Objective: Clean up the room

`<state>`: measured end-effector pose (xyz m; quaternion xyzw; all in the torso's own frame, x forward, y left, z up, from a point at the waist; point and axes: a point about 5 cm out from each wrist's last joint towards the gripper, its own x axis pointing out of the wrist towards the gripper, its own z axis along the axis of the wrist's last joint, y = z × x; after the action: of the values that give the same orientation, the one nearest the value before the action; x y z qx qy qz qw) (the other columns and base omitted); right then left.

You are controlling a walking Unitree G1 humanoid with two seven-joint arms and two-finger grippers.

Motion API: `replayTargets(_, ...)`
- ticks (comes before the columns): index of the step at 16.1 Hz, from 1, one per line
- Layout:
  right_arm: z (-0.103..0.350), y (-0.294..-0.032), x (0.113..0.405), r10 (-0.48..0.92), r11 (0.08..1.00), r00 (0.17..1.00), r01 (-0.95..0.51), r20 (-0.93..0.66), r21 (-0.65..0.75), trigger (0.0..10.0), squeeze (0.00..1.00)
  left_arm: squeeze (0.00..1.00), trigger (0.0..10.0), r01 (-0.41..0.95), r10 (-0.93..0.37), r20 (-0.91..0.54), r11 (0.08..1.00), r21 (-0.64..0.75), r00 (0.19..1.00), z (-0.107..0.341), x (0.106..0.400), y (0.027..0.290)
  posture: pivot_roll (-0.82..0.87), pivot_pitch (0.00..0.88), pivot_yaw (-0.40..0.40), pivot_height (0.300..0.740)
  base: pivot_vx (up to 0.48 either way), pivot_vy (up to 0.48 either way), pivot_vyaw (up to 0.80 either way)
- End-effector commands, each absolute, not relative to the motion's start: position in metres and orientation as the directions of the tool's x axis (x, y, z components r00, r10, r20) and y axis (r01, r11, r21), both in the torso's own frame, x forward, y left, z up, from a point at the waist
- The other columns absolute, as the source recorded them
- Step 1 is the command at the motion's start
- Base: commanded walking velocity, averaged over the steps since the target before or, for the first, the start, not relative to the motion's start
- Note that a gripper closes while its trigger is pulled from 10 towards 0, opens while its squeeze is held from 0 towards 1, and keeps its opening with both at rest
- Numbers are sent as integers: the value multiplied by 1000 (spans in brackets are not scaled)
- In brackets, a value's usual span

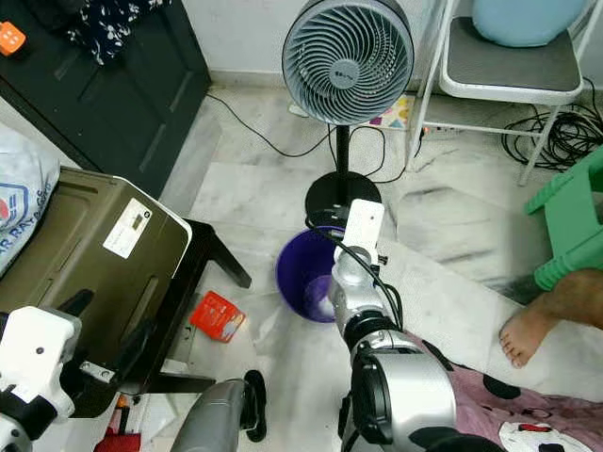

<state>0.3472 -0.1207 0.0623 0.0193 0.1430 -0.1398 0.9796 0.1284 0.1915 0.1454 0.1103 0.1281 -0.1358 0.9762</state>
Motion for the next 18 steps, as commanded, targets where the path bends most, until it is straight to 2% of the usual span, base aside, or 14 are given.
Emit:
replayTargets(1, 62, -111, 347, -238, 965, 926, 259, -294, 32, 10000, 1000, 0, 10000, 291, -228, -283, 935, 203, 932, 149, 128, 194, 240, 249, 140, 740, 0, 0, 0)
replayTargets(4, 68, -102, 350, -184, 974, 942, 214, -282, 79, 10000, 1000, 0, 10000, 289, -238, -250, 938, 193, 939, 145, 142, 188, 193, 210, 114, 740, 0, 0, 0)
replayTargets(7, 74, -99, 343, -103, 990, 972, 120, -212, 70, 10000, 1000, 0, 10000, 276, -255, -143, 948, 156, 956, 143, 175, 170, 92, 128, 73, 740, 0, 0, 0)
replayTargets(12, 88, -123, 317, -24, 1000, 995, 23, -93, -12, 10000, 1000, 0, 10000, 247, -243, -40, 959, 139, 969, 141, 213, 158, -6, 7, 44, 740, 0, 0, 0)
replayTargets(15, 103, -138, 295, 37, 996, 999, -38, -17, -85, 10000, 1000, 0, 10000, 205, -207, 4, 970, 131, 978, 135, 229, 158, -68, 0, 35, 740, 0, 0, 0)
replayTargets(18, 112, -149, 293, 73, 990, 997, -69, 23, -122, 10000, 1000, 0, 10000, 167, -174, 45, 978, 127, 984, 135, 243, 159, -88, 0, 23, 740, 0, 0, 0)
